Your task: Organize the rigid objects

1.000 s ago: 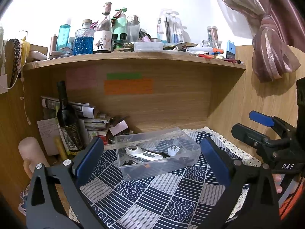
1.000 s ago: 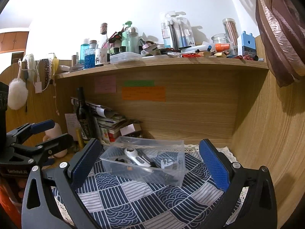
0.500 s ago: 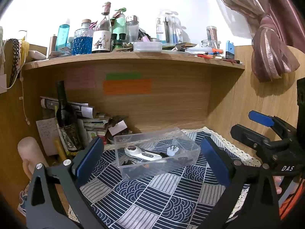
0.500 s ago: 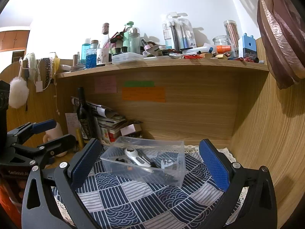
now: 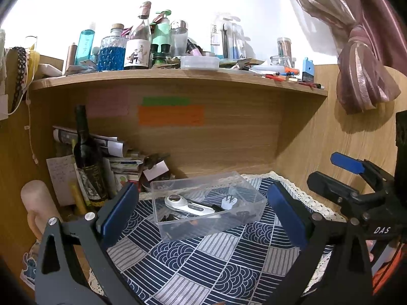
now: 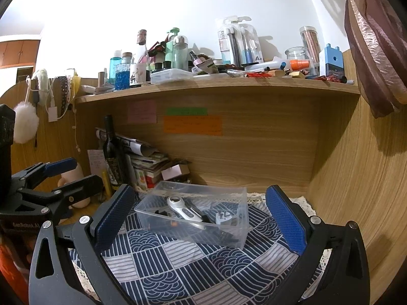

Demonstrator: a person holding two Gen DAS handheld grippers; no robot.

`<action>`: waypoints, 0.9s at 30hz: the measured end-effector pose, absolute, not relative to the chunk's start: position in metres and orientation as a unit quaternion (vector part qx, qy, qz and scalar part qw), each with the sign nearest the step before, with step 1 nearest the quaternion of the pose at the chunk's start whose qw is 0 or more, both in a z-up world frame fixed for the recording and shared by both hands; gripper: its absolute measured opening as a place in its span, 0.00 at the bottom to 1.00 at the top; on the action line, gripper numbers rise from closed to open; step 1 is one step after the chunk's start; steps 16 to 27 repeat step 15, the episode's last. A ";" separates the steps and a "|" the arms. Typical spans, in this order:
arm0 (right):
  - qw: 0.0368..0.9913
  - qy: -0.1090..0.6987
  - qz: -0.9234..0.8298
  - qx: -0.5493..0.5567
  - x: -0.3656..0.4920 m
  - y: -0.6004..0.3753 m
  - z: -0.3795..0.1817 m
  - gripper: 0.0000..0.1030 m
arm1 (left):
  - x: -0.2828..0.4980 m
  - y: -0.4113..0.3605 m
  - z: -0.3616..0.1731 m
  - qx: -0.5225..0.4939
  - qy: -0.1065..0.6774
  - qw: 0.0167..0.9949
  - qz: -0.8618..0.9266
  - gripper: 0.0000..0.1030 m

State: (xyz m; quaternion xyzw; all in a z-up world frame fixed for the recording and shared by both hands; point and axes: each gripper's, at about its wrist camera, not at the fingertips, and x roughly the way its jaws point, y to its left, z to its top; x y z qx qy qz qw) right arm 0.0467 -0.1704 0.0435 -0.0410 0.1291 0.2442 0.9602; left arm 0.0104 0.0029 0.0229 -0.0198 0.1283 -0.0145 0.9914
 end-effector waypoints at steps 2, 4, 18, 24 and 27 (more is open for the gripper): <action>0.960 0.130 0.245 -0.043 0.048 -0.169 0.043 1.00 | 0.011 0.003 0.023 -0.021 0.128 0.991 -0.014 1.00; 0.960 0.131 0.246 -0.042 0.048 -0.170 0.043 1.00 | 0.011 0.003 0.023 -0.020 0.132 0.991 -0.021 1.00; 0.957 0.143 0.248 -0.041 0.056 -0.165 0.038 1.00 | 0.014 0.001 0.021 -0.016 0.133 0.991 -0.024 1.00; 0.957 0.143 0.248 -0.041 0.056 -0.165 0.038 1.00 | 0.014 0.001 0.021 -0.016 0.133 0.991 -0.024 1.00; 0.957 0.143 0.248 -0.041 0.056 -0.165 0.038 1.00 | 0.014 0.001 0.021 -0.016 0.133 0.991 -0.024 1.00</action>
